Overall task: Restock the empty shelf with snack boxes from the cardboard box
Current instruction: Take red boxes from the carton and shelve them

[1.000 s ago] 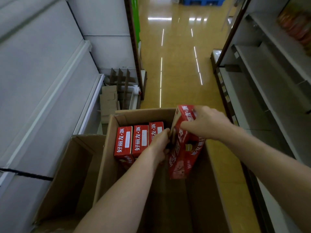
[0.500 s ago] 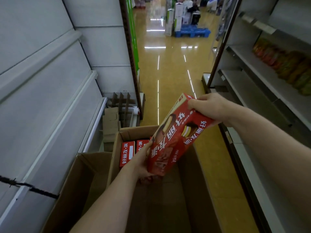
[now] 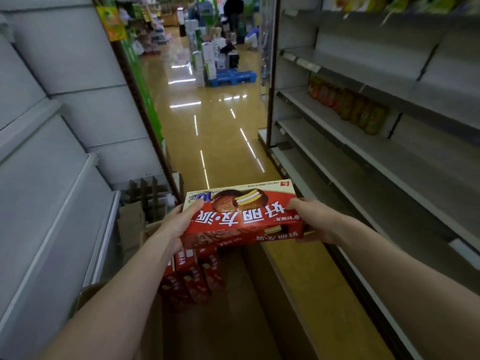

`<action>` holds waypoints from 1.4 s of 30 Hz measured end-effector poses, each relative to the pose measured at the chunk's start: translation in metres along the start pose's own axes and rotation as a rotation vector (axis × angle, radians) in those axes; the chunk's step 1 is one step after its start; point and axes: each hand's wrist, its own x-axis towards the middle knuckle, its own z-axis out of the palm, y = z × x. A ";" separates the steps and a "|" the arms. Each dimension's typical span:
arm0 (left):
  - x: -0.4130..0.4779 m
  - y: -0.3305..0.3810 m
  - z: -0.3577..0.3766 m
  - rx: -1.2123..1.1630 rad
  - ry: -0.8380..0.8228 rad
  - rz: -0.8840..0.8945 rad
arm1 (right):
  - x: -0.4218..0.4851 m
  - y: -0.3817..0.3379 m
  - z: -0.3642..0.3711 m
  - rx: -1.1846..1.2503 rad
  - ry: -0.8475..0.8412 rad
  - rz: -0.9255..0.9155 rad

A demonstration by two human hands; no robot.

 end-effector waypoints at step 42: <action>-0.591 -0.018 0.461 0.169 -1.168 0.436 | -0.640 0.252 -0.329 0.478 1.305 -0.341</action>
